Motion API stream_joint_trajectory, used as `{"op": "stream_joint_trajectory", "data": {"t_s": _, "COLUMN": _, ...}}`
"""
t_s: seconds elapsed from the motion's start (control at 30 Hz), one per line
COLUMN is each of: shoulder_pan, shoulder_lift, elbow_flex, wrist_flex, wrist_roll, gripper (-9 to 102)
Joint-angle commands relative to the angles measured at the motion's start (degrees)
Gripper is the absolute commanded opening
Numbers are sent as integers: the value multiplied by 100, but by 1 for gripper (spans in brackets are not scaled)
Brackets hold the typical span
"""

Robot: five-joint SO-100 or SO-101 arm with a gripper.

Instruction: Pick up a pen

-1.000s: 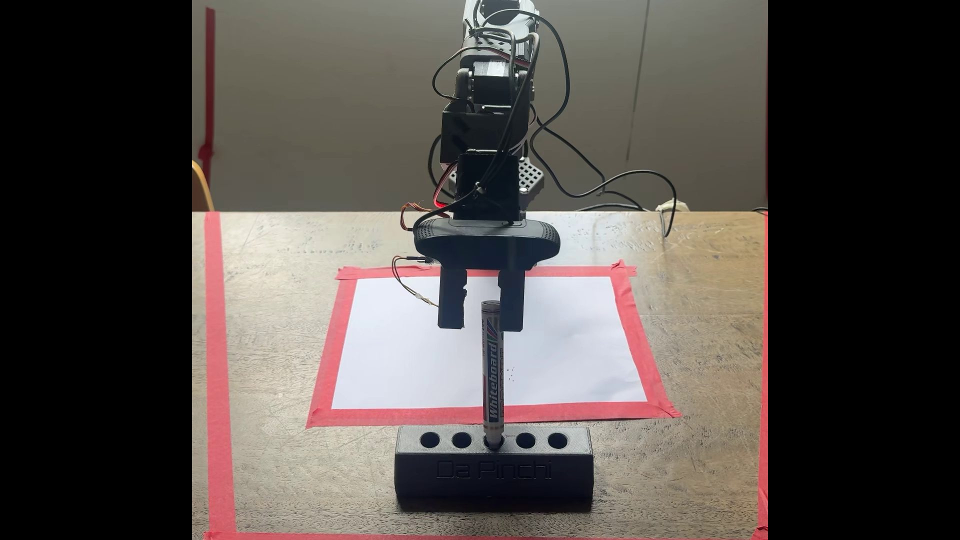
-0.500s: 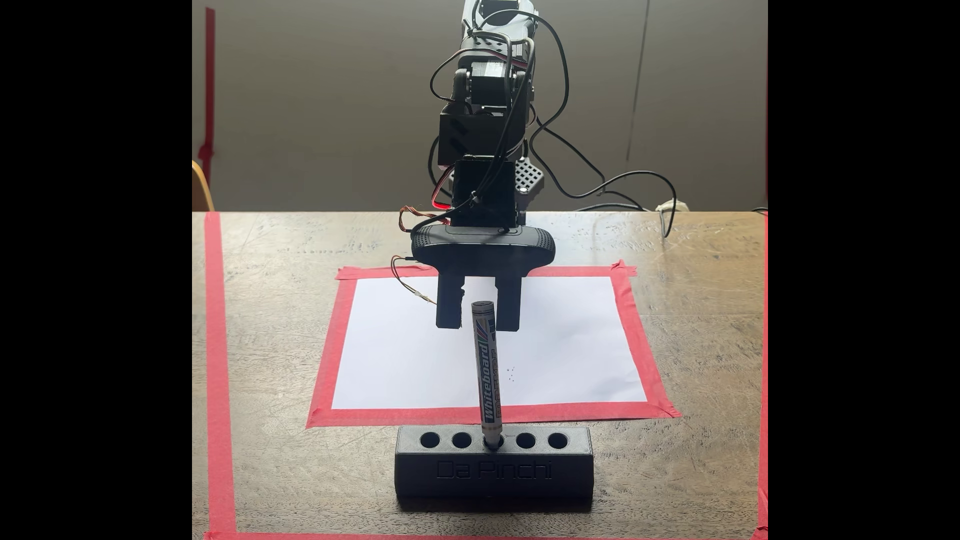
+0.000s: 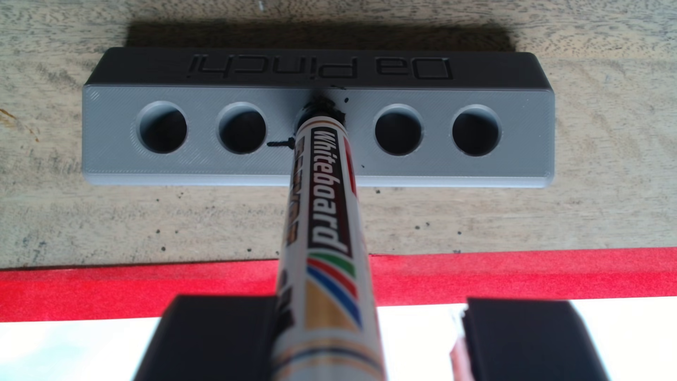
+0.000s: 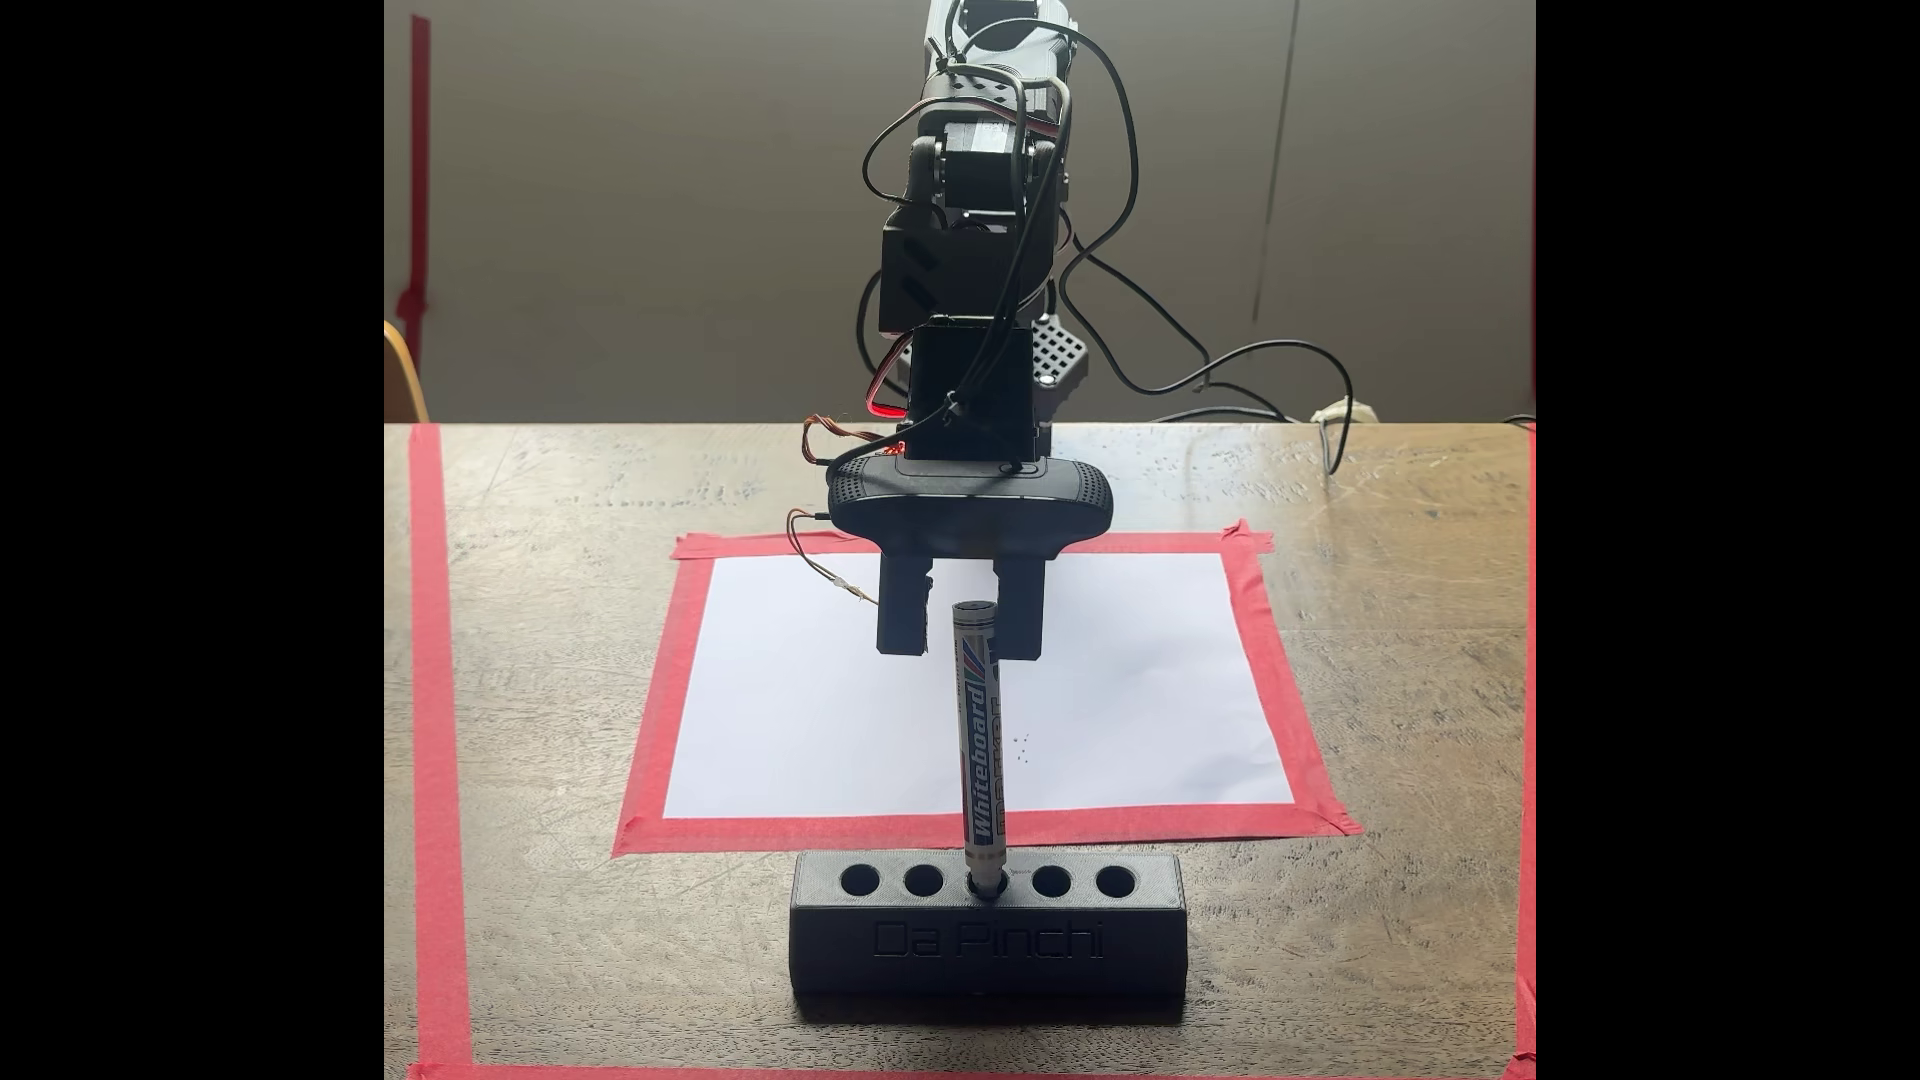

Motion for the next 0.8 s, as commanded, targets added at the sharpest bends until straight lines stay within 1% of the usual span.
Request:
{"op": "stream_joint_trajectory", "data": {"t_s": 0.0, "shoulder_pan": -79, "shoulder_lift": 193, "elbow_flex": -448, "wrist_flex": 26, "wrist_roll": -53, "gripper": 97}}
{"op": "stream_joint_trajectory", "data": {"t_s": 0.1, "shoulder_pan": -97, "shoulder_lift": 193, "elbow_flex": -448, "wrist_flex": 18, "wrist_roll": -53, "gripper": 97}}
{"op": "stream_joint_trajectory", "data": {"t_s": 0.2, "shoulder_pan": -132, "shoulder_lift": 193, "elbow_flex": -448, "wrist_flex": 18, "wrist_roll": -334, "gripper": 97}}
{"op": "stream_joint_trajectory", "data": {"t_s": 0.3, "shoulder_pan": -105, "shoulder_lift": 185, "elbow_flex": -457, "wrist_flex": -9, "wrist_roll": -369, "gripper": 97}}
{"op": "stream_joint_trajectory", "data": {"t_s": 0.57, "shoulder_pan": -79, "shoulder_lift": 105, "elbow_flex": -984, "wrist_flex": 272, "wrist_roll": -404, "gripper": 97}}
{"op": "stream_joint_trajectory", "data": {"t_s": 0.77, "shoulder_pan": -88, "shoulder_lift": -79, "elbow_flex": -1037, "wrist_flex": 439, "wrist_roll": -404, "gripper": 97}}
